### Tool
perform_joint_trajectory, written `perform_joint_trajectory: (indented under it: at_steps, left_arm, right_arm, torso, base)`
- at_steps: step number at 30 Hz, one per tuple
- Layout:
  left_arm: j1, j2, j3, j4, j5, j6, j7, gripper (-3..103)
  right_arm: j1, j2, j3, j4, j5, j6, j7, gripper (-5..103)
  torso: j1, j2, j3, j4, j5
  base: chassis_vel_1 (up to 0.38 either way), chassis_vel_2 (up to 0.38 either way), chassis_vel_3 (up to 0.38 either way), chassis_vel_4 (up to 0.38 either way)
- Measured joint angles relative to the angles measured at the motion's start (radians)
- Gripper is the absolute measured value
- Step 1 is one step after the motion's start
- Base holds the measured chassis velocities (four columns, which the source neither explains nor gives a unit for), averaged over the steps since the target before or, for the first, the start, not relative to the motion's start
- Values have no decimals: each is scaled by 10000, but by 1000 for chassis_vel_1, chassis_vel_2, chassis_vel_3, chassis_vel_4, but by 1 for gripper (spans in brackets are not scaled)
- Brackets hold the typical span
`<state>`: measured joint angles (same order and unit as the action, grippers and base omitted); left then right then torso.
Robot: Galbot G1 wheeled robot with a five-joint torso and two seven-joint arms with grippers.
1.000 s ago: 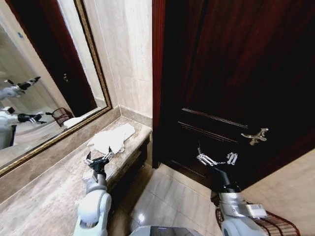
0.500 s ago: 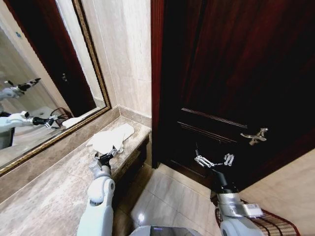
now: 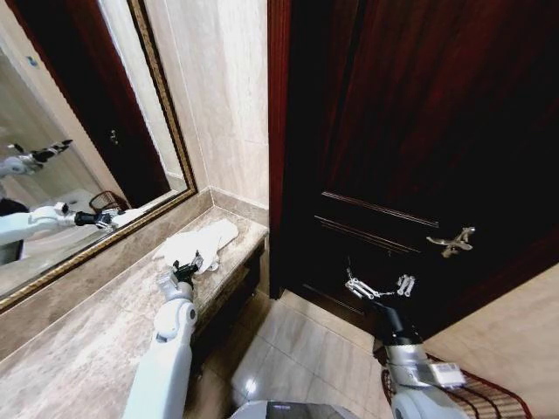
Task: Discard the used towel into the hamper.
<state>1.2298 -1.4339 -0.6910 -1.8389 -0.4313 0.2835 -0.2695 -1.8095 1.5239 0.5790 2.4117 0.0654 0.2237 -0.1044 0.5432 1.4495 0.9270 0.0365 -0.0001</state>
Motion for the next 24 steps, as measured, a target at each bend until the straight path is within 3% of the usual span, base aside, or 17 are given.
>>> perform_joint_trajectory:
  at_steps: [3, 4, 6, 15, 24]
  left_arm:
    - [1, 6, 18, -11, -9, 5, 61, 61]
    - [13, -6, 28, -31, -9, 7, 97, 53]
    - [26, -15, 31, -33, -8, 6, 113, 53]
    - [227, -92, -20, -148, 27, -175, 280, 26]
    - [408, -98, -85, -389, 76, -388, 665, 7]
  right_arm:
    - [15, 11, 1, -14, 0, 7, 0, 100]
    - [22, 13, 2, -23, 0, 10, 0, 100]
    - [24, 13, 3, -30, 0, 14, 0, 100]
    - [-2, 9, -17, -87, 1, 96, -5, 100]
    - [5, 22, -33, -88, 3, 109, -34, 100]
  torso:
    - [0, 0, 0, 0, -1]
    - [0, 0, 0, 0, 0]
    - [0, 0, 0, 0, 0]
    - [0, 0, 0, 0, 0]
    - [0, 0, 0, 0, 0]
  base:
    - [0, 0, 0, 0]
    - [0, 0, 0, 0]
    - [0, 0, 0, 0]
    - [0, 0, 0, 0]
    - [0, 0, 0, 0]
